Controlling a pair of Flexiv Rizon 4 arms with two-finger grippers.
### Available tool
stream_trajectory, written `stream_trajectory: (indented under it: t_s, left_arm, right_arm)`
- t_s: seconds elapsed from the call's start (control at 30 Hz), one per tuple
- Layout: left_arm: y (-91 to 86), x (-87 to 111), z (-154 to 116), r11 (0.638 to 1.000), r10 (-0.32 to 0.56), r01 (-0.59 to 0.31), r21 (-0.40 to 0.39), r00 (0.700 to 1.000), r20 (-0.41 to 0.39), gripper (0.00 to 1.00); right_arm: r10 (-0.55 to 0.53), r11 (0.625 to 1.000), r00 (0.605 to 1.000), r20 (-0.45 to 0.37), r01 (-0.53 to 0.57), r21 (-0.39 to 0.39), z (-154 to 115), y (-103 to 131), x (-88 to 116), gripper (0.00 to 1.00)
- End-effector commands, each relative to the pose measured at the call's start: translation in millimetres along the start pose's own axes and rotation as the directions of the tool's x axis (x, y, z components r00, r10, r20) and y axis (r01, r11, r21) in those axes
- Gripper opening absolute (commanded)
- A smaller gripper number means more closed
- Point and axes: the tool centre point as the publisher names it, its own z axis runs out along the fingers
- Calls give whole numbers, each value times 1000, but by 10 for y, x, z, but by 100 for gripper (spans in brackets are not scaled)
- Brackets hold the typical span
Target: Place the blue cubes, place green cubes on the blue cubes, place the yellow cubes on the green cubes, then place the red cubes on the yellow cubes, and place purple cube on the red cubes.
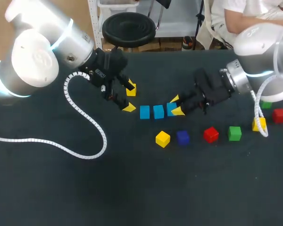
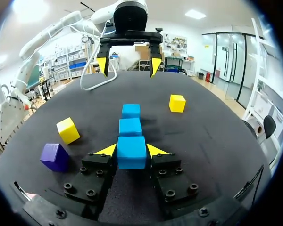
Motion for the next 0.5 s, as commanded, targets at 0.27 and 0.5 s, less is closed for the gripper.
stream_trajectory:
  t_s: [0.27, 0.5]
  left_arm:
    - [-3, 12, -4, 1000, 3, -3, -1, 1000, 3, 100]
    - [-3, 12, -4, 1000, 3, -3, -1, 1000, 3, 100]
  right_arm:
    - [13, 1000, 1000, 3, -13, -15, 44, 14, 64, 0]
    - [18, 999, 1000, 10, -18, -30, 62, 0, 107, 0]
